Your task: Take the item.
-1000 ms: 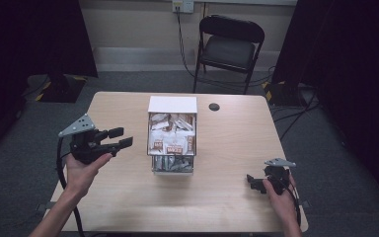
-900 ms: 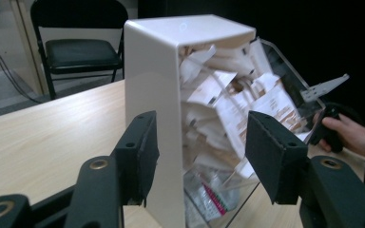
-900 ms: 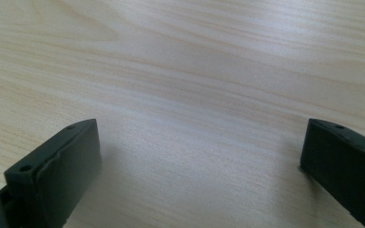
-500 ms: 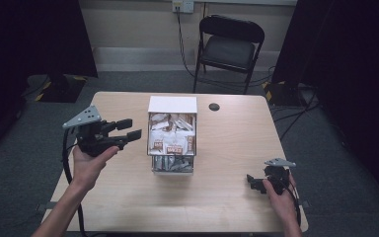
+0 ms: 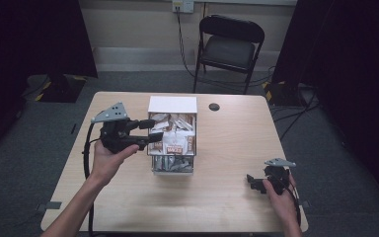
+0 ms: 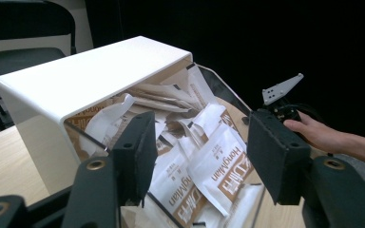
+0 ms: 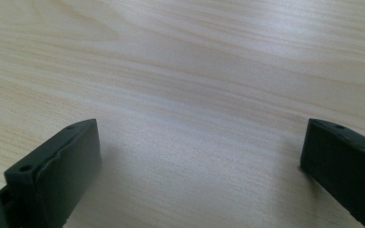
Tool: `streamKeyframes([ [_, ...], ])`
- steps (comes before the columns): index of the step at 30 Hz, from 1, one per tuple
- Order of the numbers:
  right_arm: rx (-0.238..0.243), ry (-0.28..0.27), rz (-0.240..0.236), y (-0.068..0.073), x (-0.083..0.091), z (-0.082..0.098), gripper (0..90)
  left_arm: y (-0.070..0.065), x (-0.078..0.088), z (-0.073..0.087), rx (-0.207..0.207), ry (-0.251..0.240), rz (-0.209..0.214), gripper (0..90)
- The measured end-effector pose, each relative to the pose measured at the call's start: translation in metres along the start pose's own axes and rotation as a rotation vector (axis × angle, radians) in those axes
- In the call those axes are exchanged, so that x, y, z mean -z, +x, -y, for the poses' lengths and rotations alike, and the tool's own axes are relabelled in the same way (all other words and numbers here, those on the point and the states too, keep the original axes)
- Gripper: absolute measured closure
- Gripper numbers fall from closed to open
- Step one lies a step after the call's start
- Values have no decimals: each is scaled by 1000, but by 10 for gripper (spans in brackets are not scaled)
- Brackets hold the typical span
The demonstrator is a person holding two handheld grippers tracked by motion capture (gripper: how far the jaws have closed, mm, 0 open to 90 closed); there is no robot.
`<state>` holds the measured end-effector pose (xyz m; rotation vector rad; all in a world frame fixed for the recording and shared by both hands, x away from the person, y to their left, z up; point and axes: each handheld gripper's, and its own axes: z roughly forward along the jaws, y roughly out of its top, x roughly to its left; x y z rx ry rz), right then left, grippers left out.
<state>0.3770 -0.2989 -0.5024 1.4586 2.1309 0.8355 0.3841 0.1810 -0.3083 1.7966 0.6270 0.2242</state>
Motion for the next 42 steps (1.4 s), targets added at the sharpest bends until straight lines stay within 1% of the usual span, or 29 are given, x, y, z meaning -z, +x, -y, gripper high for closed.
streamKeyframes([
  [1, 0, 0, 0, 0, 0, 0, 0, 1, -2, 0, 2, -2, 16, 448],
  [2, 0, 0, 0, 0, 0, 0, 0, 1, -2, 0, 2, -2, 16, 473],
  [5, 0, 0, 0, 0, 0, 0, 0, 1, -8, 0, 3, -1, 40, 490],
  [6, 0, 0, 0, 0, 0, 0, 0, 1, -9, 1, -1, 7, 40, 503],
  [7, 0, 0, 0, 0, 0, 0, 0, 1, -12, 2, -16, 20, 38, 537],
  [8, 0, 0, 0, 0, 0, 0, 0, 1, -13, 3, -13, 21, 44, 543],
  [12, 0, 0, 0, 0, 0, 0, 0, 2, -16, 5, -8, 24, 41, 576],
  [13, 0, 0, 0, 0, 0, 0, 0, 3, -18, 5, -8, 30, 52, 591],
  [14, 0, 0, 0, 0, 0, 0, 0, 3, -18, 5, -8, 30, 52, 609],
  [16, 0, 0, 0, 0, 0, 0, 0, 3, -21, 6, -11, 35, 54, 623],
  [20, 0, 0, 0, 0, 0, 0, 0, 7, -25, 8, 9, 37, 67, 635],
  [21, 0, 0, 0, 0, 0, 0, 0, 9, -26, 9, 8, 47, 70, 646],
  [22, 0, 0, 0, 0, 0, 0, 0, 9, -26, 9, 8, 47, 70, 662],
  [25, 1, 0, -1, 0, 0, 0, 0, 8, -29, 10, 6, 50, 75, 665],
  [27, 1, 0, 0, 0, 0, 0, 0, 8, -32, 10, -5, 62, 78, 670],
  [30, 0, 0, -1, 0, 0, 0, 0, 7, -35, 10, -8, 72, 87, 686],
  [32, 0, 0, -1, 0, 0, 0, 0, 7, -36, 10, -20, 77, 85, 690],
  [34, 0, 0, -1, 0, 0, 0, 0, 6, -37, 10, -19, 77, 87, 680],
  [36, 1, 0, -1, 0, 0, 0, 0, 3, -38, 10, -42, 89, 54, 683],
  [38, 0, 0, 0, 0, 0, 0, 0, 2, -39, 9, -43, 89, 54, 649],
  [39, 0, 0, -1, 0, 0, 0, 0, 1, -40, 9, -43, 91, 60, 649],
  [40, 1, 0, 0, 0, 0, 0, 0, 0, -41, 9, -53, 97, 44, 656],
  [41, 1, 0, 0, 0, 0, 0, 0, 1, -40, 9, -52, 100, 49, 666],
  [42, 1, 0, 0, 0, 0, 0, 0, 1, -40, 9, -52, 100, 49, 708],
])
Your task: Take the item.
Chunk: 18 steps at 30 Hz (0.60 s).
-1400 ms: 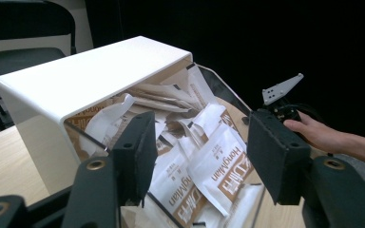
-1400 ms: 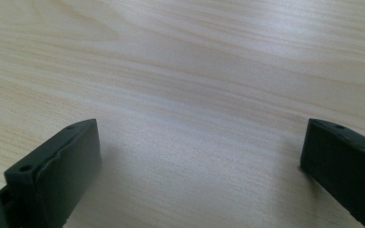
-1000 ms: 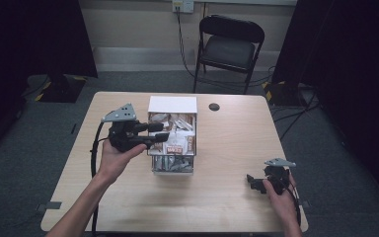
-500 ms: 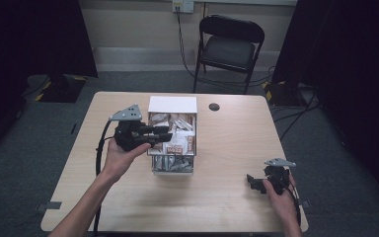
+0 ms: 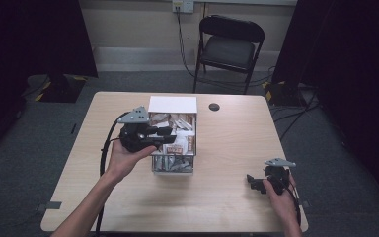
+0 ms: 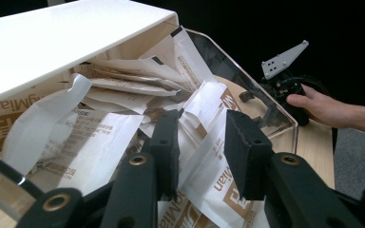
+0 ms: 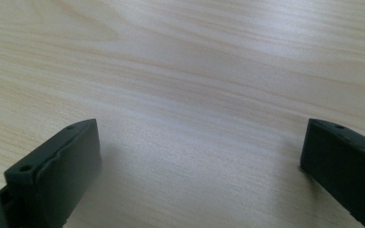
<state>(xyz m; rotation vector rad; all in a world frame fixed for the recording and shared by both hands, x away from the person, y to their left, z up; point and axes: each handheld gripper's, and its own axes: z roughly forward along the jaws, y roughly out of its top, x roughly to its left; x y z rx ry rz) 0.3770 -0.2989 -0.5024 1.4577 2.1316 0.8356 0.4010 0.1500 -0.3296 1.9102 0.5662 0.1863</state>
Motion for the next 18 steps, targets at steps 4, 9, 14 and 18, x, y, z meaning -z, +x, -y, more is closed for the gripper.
streamKeyframes([
  [4, 1, 0, -1, 0, 0, 0, 0, 3, 2, 2, -8, 11, 8, 796],
  [9, 0, 0, -1, 0, 0, 0, 0, 2, 4, 1, -18, 14, 18, 860],
  [14, 1, 0, -1, 0, 0, 0, 0, 2, 10, 1, -4, -2, 47, 900],
  [18, 0, 0, -1, 0, 0, 0, 0, 1, 15, -1, -7, -3, 37, 900],
])
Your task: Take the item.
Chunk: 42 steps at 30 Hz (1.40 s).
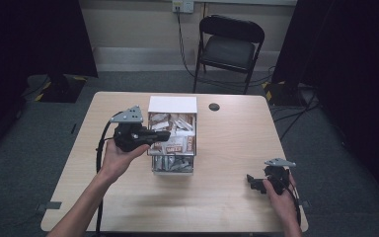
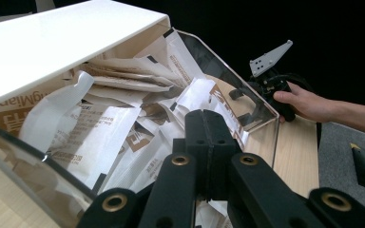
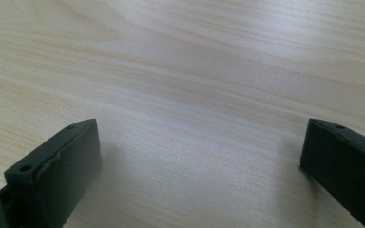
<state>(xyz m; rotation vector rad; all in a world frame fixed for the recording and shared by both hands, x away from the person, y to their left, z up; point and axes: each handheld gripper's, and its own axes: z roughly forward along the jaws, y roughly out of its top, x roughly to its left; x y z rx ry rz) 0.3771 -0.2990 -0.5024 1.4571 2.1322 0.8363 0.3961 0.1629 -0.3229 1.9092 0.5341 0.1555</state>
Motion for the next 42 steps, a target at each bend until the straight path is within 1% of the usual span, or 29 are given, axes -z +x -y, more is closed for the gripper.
streamKeyframes([
  [2, 0, 0, 0, 0, 0, 0, 0, -2, 2, -1, -9, -1, -3, 900],
  [3, 0, 0, 0, 0, 0, 0, 0, -5, 3, -2, -17, -2, 0, 900],
  [5, 0, 0, 0, 0, 0, 0, 0, -6, 3, -3, -21, -3, 4, 900],
  [6, 0, 0, 0, 0, 0, 0, 0, -9, 4, -4, -31, -4, 4, 900],
  [7, 0, 0, 0, 0, 0, 0, 0, -10, 4, -5, -31, -5, 15, 900],
  [8, 0, 0, 0, 0, 0, 0, 0, -10, 4, -5, -31, -5, 15, 900],
  [9, 0, 0, 0, 0, 0, 0, 0, -11, 4, -5, -29, -8, 30, 900],
  [10, 0, 0, 0, 0, 0, 0, 0, -14, 2, -6, -37, 0, 38, 900],
  [12, 0, 0, 0, 0, 0, 0, 0, -14, 1, -6, -40, 3, 41, 900],
  [15, 0, 0, 0, 0, 0, 0, 0, -15, -3, -6, -30, 2, 55, 894],
  [17, 0, 0, 0, 0, 0, 0, 0, -13, -5, -6, -16, 3, 72, 865],
  [19, 0, 0, 0, 0, 0, 0, 0, -12, -7, -5, -6, 5, 72, 862],
  [21, 0, 0, 0, 0, 0, 0, 0, -11, -8, -4, -3, 8, 78, 830],
  [23, 0, 0, 0, 0, 0, 0, 0, -10, -10, -3, 4, 20, 85, 813],
  [25, 0, 0, 0, 0, 0, 0, 0, -9, -12, -2, 8, 23, 85, 799],
  [32, 0, 0, 0, 0, 0, 0, 0, -10, -15, -2, -1, 38, 93, 776],
  [34, 0, 0, 0, 0, 0, 0, 0, -11, -16, -1, -7, 43, 98, 749],
  [35, 0, 0, 0, 0, 0, 0, 0, -12, -17, -1, -20, 48, 88, 743],
  [36, 0, 0, 0, 0, 0, 0, 0, -13, -17, -1, -24, 48, 84, 742],
  [39, 0, 0, 0, 0, 0, 0, 0, -13, -18, -1, -27, 52, 86, 763],
  [40, 0, 0, 0, 0, 0, 0, 0, -14, -18, -1, -36, 61, 92, 769],
  [41, 0, 0, 0, 0, 0, 0, 0, -14, -18, -1, -36, 61, 92, 790],
  [42, 0, 0, 0, 0, 0, 0, 0, -14, -18, -1, -43, 69, 89, 790],
])
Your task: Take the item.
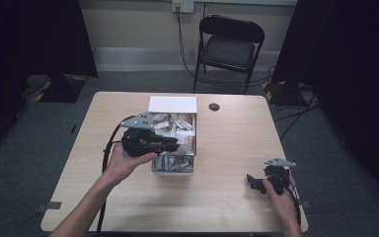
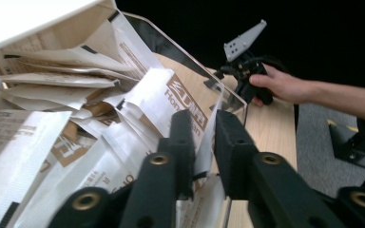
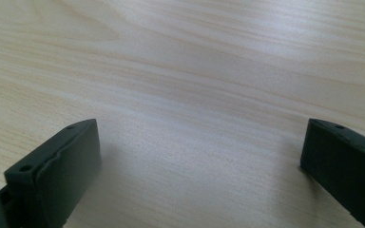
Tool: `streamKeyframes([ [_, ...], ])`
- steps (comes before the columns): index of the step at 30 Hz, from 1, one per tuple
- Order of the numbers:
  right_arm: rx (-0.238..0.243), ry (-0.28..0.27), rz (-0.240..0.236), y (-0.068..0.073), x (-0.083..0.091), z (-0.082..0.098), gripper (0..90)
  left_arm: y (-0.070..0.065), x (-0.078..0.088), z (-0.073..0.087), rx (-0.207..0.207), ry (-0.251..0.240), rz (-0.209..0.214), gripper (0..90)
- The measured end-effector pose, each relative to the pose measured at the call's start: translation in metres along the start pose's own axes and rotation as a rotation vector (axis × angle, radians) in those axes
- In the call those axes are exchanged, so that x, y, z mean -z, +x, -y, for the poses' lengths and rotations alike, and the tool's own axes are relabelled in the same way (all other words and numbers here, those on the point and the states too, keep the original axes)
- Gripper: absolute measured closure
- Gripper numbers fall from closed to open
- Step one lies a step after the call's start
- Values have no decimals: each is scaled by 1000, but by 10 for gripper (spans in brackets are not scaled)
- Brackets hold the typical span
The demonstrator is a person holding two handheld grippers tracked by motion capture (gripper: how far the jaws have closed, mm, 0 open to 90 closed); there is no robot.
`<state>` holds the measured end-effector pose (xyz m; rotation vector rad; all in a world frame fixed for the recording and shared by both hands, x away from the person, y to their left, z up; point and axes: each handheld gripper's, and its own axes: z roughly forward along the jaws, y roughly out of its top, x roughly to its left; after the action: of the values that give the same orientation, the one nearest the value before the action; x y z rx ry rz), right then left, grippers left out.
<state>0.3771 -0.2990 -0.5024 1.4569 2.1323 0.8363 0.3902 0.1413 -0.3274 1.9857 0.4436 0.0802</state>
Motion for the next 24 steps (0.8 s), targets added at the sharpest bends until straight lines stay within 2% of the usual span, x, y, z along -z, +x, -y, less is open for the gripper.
streamKeyframes([
  [4, 0, 0, 0, 0, 0, 0, 0, 2, 0, 1, 2, 6, 10, 889],
  [8, 0, 0, 0, 0, 0, 0, 0, 4, 1, 2, 24, -8, 21, 899],
  [16, 0, 0, 0, 0, 0, 0, 0, 6, 4, 1, 41, -33, 15, 900],
  [24, 0, 0, 0, 0, 0, 0, 0, 5, 8, 0, 41, -50, 5, 900],
])
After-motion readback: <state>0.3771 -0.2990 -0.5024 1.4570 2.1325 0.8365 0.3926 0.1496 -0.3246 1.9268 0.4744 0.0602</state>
